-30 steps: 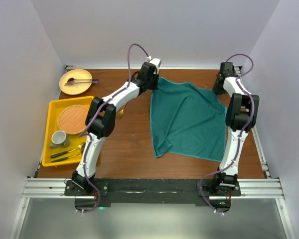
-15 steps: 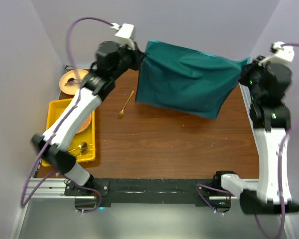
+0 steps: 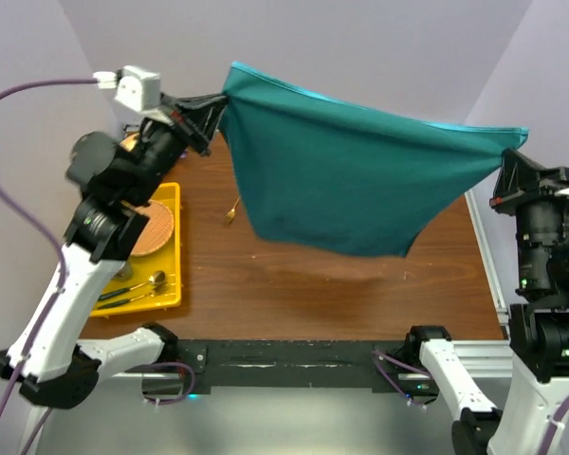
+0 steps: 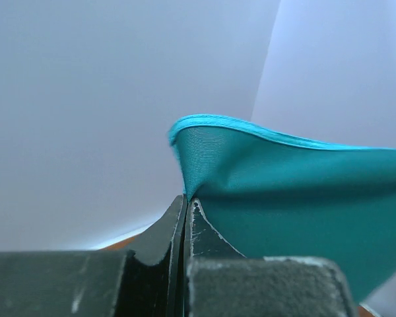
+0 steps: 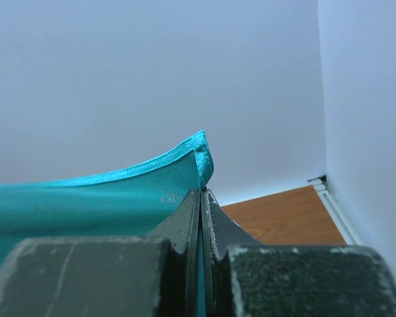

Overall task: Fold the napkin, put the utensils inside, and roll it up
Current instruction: Flatten the napkin out, then fold the napkin

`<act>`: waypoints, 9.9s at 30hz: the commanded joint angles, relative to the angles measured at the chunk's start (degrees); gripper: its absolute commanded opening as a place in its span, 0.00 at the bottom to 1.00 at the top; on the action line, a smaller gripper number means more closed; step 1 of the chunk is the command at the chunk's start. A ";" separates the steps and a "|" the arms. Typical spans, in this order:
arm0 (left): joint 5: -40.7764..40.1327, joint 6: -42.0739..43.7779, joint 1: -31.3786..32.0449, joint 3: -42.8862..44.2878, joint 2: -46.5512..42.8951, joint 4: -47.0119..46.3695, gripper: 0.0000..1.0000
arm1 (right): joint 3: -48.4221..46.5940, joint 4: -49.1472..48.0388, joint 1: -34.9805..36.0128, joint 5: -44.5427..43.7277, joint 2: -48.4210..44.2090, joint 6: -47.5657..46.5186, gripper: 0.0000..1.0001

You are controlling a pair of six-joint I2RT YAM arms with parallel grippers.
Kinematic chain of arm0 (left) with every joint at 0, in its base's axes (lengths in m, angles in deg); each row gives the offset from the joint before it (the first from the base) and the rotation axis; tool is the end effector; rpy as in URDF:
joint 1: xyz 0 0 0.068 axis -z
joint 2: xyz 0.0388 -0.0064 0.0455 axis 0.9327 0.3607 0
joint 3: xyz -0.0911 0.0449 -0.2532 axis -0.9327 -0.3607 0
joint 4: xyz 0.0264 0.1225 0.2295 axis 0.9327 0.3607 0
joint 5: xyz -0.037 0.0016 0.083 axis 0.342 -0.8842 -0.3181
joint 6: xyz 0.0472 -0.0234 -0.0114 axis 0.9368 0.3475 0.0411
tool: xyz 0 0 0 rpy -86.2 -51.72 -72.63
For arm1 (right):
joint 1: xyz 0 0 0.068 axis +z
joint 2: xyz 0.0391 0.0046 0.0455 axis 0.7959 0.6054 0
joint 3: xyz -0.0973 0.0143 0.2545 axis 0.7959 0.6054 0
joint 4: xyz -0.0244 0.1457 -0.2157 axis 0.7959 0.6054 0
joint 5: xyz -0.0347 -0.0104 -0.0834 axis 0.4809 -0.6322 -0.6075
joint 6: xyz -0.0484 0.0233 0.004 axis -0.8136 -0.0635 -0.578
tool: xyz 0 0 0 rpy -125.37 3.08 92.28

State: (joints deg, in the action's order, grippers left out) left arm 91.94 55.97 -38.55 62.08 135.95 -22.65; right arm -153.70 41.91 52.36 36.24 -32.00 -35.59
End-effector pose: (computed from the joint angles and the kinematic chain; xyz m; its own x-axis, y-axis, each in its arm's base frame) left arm 0.1641 -0.0991 0.5497 0.1488 -0.3737 -0.9156 0.6220 0.7551 -0.2071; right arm 0.0390 -0.0047 0.5506 0.3057 0.2764 -0.9111 0.0406 0.9523 0.3025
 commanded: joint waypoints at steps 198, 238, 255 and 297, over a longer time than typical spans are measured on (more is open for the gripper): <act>-14.38 -11.12 -18.44 -19.86 1.68 19.97 0.70 | -9.73 -4.98 52.98 -1.29 75.05 7.88 0.00; 3.40 -12.44 -10.79 -22.24 16.00 8.00 0.70 | 3.74 -15.19 -2.69 5.58 71.60 -7.24 0.00; 3.49 -12.26 -8.86 -20.48 19.08 7.47 0.71 | 2.16 -17.56 -6.82 4.35 74.59 -5.84 0.00; 2.69 -12.35 -6.49 -19.78 20.67 6.77 0.71 | 3.82 -20.37 -10.43 2.85 78.81 -4.43 0.00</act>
State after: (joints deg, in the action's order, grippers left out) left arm 94.74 43.41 -45.46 39.61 156.30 -13.42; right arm -150.16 24.10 42.44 40.88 46.99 -40.57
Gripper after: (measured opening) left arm 0.707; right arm 0.043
